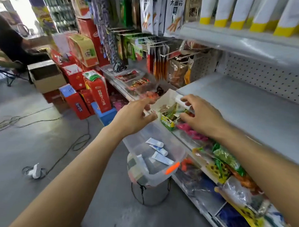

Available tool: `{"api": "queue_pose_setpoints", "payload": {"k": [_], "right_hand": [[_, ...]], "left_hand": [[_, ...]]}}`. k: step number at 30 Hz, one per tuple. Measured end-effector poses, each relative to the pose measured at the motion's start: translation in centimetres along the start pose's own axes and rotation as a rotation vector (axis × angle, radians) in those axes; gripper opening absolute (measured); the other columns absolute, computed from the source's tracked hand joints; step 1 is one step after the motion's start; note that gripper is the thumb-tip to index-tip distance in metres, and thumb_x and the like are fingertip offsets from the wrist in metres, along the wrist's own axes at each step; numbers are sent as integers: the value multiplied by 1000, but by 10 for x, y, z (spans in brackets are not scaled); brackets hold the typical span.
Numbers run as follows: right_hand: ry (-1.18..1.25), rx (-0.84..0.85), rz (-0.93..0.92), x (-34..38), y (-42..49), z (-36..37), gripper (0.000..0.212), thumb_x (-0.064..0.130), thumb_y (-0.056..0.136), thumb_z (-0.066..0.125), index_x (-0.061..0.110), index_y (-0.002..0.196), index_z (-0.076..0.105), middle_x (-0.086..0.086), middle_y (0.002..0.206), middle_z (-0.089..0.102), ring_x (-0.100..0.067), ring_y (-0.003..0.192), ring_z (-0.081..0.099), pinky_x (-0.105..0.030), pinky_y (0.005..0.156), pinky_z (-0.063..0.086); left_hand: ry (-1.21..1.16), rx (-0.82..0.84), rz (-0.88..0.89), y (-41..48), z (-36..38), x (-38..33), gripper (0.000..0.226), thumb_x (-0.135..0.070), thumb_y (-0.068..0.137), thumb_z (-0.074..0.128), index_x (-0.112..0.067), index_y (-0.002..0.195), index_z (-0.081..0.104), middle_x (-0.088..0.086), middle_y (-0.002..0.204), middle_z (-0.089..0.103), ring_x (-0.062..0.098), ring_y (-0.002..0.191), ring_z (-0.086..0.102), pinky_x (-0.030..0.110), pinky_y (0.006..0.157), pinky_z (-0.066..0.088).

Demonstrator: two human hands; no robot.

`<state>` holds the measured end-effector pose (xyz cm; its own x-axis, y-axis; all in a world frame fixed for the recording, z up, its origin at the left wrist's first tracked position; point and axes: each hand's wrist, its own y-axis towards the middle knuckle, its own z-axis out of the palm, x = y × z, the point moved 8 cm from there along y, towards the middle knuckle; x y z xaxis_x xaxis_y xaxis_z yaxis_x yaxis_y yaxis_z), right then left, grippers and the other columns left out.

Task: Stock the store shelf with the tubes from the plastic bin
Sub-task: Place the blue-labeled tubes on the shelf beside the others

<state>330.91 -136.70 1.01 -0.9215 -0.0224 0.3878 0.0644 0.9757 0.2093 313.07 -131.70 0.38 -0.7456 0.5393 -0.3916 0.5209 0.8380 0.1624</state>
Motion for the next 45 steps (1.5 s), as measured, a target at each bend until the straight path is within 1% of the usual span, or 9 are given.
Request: {"api": "queue_pose_setpoints", "payload": {"k": [11, 16, 22, 29, 32, 36, 39, 42, 45], "right_hand": [[27, 436, 60, -59, 123, 213, 46, 29, 88, 62, 20, 131, 49, -2, 132, 55, -20, 118, 54, -35, 93, 47], [-2, 631, 108, -107, 162, 329, 40, 29, 89, 58, 16, 125, 51, -6, 130, 55, -26, 117, 53, -38, 91, 46], [-100, 790, 122, -155, 174, 459, 38, 22, 91, 53, 12, 127, 48, -14, 130, 46, -33, 120, 43, -38, 94, 43], [-468, 795, 5, -169, 183, 543, 50, 16, 88, 57, 5, 132, 36, -16, 129, 44, -30, 120, 43, -35, 82, 45], [-602, 767, -78, -170, 186, 572, 57, 18, 87, 55, 0, 136, 33, -17, 127, 51, -29, 114, 49, -31, 83, 43], [-724, 697, -117, -170, 196, 583, 57, 25, 74, 63, 11, 128, 56, -10, 107, 66, -20, 94, 62, -25, 67, 48], [-688, 784, -99, -182, 193, 598, 62, 15, 92, 48, 1, 146, 22, -24, 132, 48, -34, 120, 48, -35, 89, 46], [-531, 842, 110, -189, 190, 581, 70, 23, 89, 59, -1, 143, 23, -20, 135, 49, -35, 124, 47, -35, 94, 45], [-173, 875, 384, -193, 174, 547, 51, 36, 91, 50, 7, 132, 44, -14, 131, 55, -34, 119, 54, -35, 91, 44]], "left_hand": [[-254, 246, -431, 80, 154, 172, 45, -40, 90, 62, -20, 130, 55, -1, 114, 66, 19, 106, 61, 30, 94, 46], [-379, 372, -726, 107, 259, 243, 50, -41, 90, 61, -15, 132, 52, 6, 124, 64, 27, 112, 60, 39, 100, 45], [-306, 539, -960, 102, 381, 302, 49, -32, 93, 55, -3, 131, 42, 18, 131, 54, 36, 112, 57, 41, 94, 49], [5, 801, -897, 70, 479, 313, 60, -9, 98, 38, 17, 143, 7, 31, 153, 19, 40, 134, 37, 37, 109, 32], [67, 811, -908, 65, 509, 311, 67, -17, 97, 39, 4, 150, 4, 27, 154, 6, 41, 135, 30, 40, 100, 42], [25, 696, -979, 62, 523, 311, 80, -19, 97, 44, -10, 151, -14, 18, 150, 15, 35, 123, 45, 40, 88, 49], [-68, 657, -1070, 59, 523, 306, 77, -21, 99, 43, -18, 153, -12, 16, 150, 16, 37, 120, 46, 45, 91, 48], [-257, 592, -1189, 62, 509, 301, 76, -25, 97, 46, -11, 152, -5, 19, 150, 18, 39, 127, 43, 44, 101, 39], [-539, 490, -1309, 67, 495, 300, 79, -32, 87, 56, -2, 147, 14, 22, 147, 29, 38, 130, 42, 40, 106, 38]]}}
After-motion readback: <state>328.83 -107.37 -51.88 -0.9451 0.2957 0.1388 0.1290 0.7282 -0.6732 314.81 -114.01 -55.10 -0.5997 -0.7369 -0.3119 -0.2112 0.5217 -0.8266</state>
